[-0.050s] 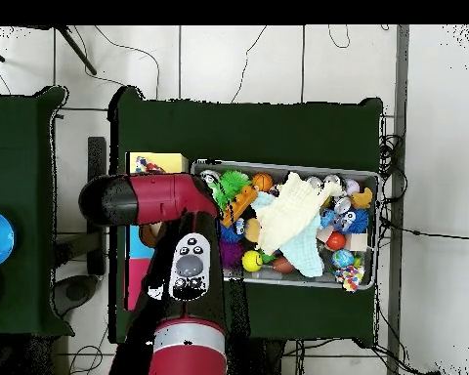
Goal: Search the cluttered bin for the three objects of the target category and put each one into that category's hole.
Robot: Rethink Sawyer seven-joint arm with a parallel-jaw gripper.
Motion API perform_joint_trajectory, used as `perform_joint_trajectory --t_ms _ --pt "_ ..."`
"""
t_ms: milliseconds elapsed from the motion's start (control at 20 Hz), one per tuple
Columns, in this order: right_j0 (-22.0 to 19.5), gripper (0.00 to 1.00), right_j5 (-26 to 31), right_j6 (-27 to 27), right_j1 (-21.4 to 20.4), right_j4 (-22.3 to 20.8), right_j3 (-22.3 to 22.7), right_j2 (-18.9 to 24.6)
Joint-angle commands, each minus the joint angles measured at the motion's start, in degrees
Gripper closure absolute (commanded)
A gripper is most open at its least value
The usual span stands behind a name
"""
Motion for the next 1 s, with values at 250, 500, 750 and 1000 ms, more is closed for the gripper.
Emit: perform_joint_trajectory --t_ms 250,500,750,1000 --pt "-0.1 1.00 7.7 6.6 -1.8 0.1 4.4 2.7" --pt "-0.4 1.00 6.9 6.7 -1.5 0.0 4.5 2.9" --pt "-0.6 1.00 6.0 6.9 -0.7 0.2 4.2 3.4" --pt "0.5 1.00 5.4 9.3 1.9 0.8 2.2 2.8"
